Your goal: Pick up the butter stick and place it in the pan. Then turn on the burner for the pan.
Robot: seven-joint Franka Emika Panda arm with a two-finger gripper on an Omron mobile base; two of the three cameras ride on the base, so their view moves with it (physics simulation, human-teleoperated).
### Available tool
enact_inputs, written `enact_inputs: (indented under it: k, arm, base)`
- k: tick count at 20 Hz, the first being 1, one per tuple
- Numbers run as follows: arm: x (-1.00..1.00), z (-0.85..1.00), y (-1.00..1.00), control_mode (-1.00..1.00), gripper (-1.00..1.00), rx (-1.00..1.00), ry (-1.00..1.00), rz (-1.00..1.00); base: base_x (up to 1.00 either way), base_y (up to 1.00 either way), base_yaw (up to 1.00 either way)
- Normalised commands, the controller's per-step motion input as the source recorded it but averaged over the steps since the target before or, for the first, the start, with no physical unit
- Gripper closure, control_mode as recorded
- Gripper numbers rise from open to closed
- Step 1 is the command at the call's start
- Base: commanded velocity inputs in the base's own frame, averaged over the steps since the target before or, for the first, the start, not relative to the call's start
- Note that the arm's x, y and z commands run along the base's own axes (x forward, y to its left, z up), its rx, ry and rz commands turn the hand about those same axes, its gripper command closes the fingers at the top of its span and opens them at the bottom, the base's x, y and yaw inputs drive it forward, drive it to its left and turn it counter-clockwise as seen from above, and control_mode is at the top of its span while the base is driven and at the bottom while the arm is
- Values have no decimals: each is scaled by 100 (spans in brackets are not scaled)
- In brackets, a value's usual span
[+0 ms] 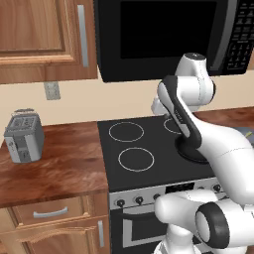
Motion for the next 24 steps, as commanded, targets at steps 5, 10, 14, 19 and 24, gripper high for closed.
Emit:
enact_inputs:
  k: [5, 10, 14, 19, 24]
  arm:
    - [-3, 0, -25, -100, -100, 0, 0, -2]
    - [-24, 0, -80, -100, -100, 0, 0, -11]
    - [-11, 0, -83, -100, -100, 0, 2, -22]
    - [-8, -11, -96, -100, -100, 2, 3, -27]
    - [-4, -25, -100, -100, -100, 0, 1, -22]
  base:
    - [0, 0, 0]
    - [0, 0, 0]
    - [0, 0, 0]
    - [0, 0, 0]
    - [0, 0, 0]
